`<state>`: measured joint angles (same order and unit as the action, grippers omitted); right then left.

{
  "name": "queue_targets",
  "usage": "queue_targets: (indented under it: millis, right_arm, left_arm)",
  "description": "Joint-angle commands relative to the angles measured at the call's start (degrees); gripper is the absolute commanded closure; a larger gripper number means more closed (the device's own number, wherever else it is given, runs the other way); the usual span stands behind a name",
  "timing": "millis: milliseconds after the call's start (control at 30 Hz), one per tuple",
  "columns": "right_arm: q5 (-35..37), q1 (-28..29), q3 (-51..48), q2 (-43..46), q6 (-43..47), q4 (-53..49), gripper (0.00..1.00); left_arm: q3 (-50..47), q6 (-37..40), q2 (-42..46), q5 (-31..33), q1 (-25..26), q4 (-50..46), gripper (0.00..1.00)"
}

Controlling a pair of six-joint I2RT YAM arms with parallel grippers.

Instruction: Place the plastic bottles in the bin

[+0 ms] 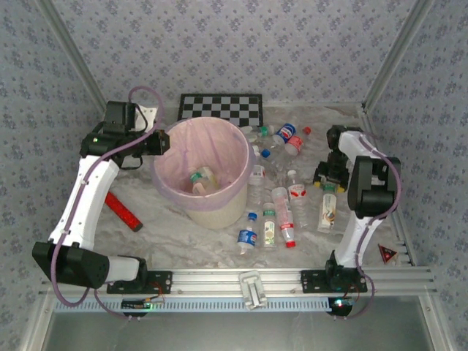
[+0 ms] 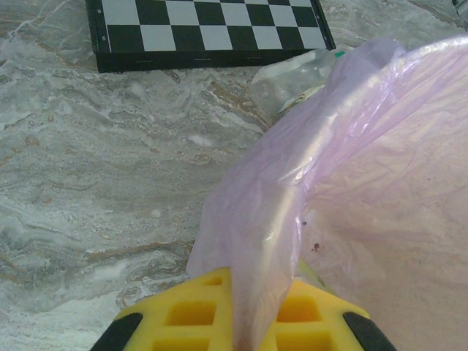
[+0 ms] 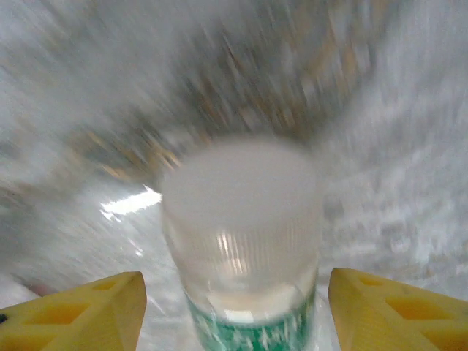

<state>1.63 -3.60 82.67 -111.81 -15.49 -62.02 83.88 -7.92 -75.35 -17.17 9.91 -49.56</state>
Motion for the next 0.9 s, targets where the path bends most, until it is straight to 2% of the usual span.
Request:
queue_targets:
  millis: [0,100,200,333,433,567,700,867]
  right_arm:
    - [-2.31,-0.19,6.80,-5.01,0.54,1.31,0.37]
    - [-1.69,0.12,12.43,-8.17,1.95,-1.45,0.35]
    - [-2.50,0.26,9.62,-5.22,2.11,-2.49,0.20]
    - [-2.28,-0.23,1.44,1.81,3.59,-3.71,0.01]
    - [-2.14,-0.46,-4.56,7.02,3.58,-3.75,0.00]
    - [-2.15,-1.22,-9.23,9.67,3.10,-3.17,0.00]
    - [-1.56,-1.27,-10.56,11.57,2.44,-1.76,0.00]
    - [-0.30,-2.20,-8.33,22.70,-5.55,-3.59,0.00]
  left_arm:
    - [4.35,-1.54,0.18,-4.43,-0.68,2.72,1.00]
    - [5.19,-1.06,-0.79,-5.34,-0.76,1.72,1.00]
    - [6.01,-0.23,-1.66,-6.65,-0.75,0.12,1.00]
    - [7.51,1.18,-1.89,-4.95,-0.77,-2.45,1.00]
    - [5.79,0.54,-0.27,-5.94,-0.73,-0.07,1.00]
    - [7.21,0.62,-0.59,-6.71,-0.73,-1.22,1.00]
    - [7.18,0.61,-0.58,-6.79,-0.76,-1.11,1.00]
    - [6.94,0.63,-0.67,-6.76,-0.76,-1.11,1.00]
